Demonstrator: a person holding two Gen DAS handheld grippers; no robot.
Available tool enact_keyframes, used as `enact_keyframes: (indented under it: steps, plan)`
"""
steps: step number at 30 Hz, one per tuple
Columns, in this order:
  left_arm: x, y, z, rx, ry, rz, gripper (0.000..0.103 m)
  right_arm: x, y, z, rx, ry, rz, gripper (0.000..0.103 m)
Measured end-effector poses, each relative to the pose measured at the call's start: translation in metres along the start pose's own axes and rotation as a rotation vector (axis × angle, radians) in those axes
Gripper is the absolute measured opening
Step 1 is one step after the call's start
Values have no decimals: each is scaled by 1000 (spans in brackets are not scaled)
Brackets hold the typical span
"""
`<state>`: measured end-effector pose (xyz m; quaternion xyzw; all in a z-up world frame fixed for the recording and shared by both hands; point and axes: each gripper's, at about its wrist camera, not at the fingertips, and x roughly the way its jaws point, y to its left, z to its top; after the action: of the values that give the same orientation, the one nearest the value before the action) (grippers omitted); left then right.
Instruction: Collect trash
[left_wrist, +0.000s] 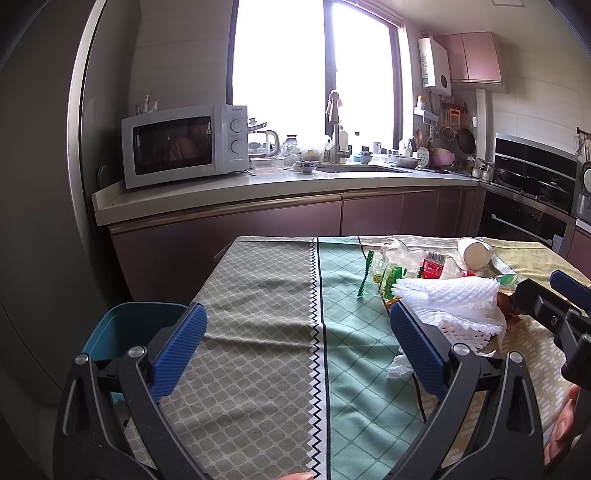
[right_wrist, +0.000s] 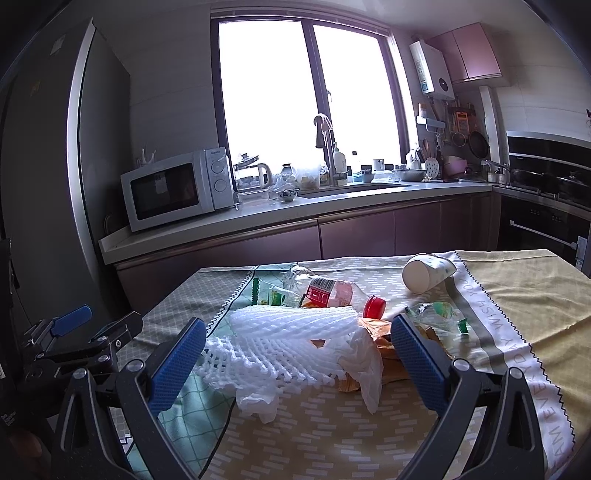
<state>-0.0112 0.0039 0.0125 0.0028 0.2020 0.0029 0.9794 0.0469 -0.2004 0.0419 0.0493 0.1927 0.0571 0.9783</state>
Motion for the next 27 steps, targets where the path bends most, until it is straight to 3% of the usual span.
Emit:
enact_keyframes:
  steps: [27]
  plan:
    - [-3,-1,1,-2,-1,-5,98,-3,-5,1,8,-4,-7,97]
